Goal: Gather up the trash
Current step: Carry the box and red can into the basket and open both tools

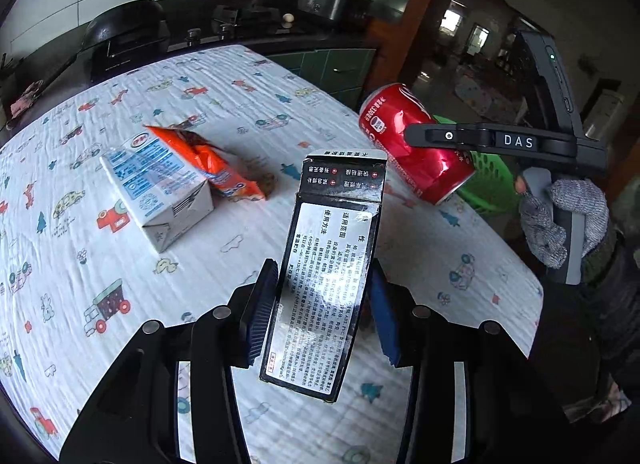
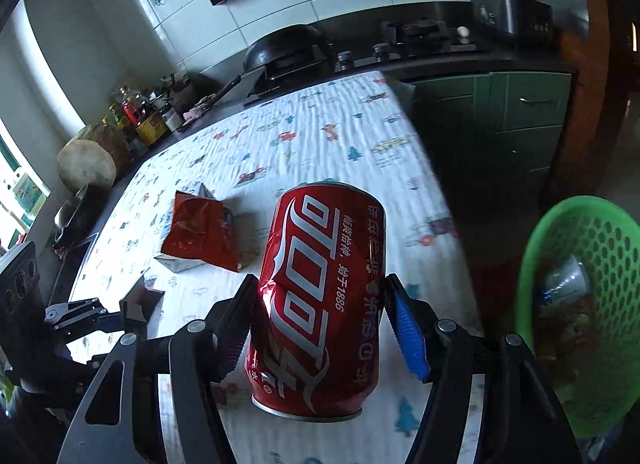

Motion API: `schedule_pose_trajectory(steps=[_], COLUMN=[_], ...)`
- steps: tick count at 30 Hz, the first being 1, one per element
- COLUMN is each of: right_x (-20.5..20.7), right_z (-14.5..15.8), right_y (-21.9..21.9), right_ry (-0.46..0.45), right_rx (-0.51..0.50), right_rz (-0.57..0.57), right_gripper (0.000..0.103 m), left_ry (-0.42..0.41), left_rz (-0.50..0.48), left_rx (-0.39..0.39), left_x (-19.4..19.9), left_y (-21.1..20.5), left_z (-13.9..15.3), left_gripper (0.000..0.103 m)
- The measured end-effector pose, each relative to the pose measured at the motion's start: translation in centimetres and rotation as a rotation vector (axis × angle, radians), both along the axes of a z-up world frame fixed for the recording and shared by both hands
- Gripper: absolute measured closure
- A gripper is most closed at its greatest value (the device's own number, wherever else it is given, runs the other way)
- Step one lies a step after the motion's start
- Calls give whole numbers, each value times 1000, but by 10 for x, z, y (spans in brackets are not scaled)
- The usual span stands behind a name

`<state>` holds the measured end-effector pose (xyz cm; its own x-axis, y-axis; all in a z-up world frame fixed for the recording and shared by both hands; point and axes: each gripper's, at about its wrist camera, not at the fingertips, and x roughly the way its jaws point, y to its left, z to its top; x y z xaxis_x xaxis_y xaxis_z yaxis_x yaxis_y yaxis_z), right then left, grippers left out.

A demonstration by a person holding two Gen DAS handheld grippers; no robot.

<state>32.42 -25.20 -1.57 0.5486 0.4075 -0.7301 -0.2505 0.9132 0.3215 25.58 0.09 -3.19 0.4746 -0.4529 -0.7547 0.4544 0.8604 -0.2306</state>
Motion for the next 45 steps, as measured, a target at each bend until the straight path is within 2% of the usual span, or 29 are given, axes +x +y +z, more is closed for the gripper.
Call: schedule_pose_trajectory(steps=[8, 12, 17, 24, 30, 37, 45], right_x=[-15, -18, -14, -1, 4, -4, -40], right_z=[2, -14, -44, -87, -105, -97, -64], right_y=[-123, -179, -225, -254, -270, -276, -280], right_ry=[-15, 12, 65, 123, 136, 87, -7], right_rx=[-62, -95, -147, -308, -315, -267, -207], right_rz=[-177, -251, -319, -335, -348, -367, -375], right_gripper=[41, 41, 41, 41, 40, 34, 31], left_ry=[-17, -23, -17, 5, 26, 57, 104], left_rz=[-86, -124, -164, -206, -234, -236, -220], left_rx=[-16, -26, -31, -39, -17, -14, 3], left_x=[7, 17, 34, 59, 77, 94, 107], left_y=[-66, -102, -149, -209, -254, -284, -316], left_z=[17, 23, 27, 28, 20, 13, -5], left_gripper=[58, 58, 58, 58, 58, 58, 58])
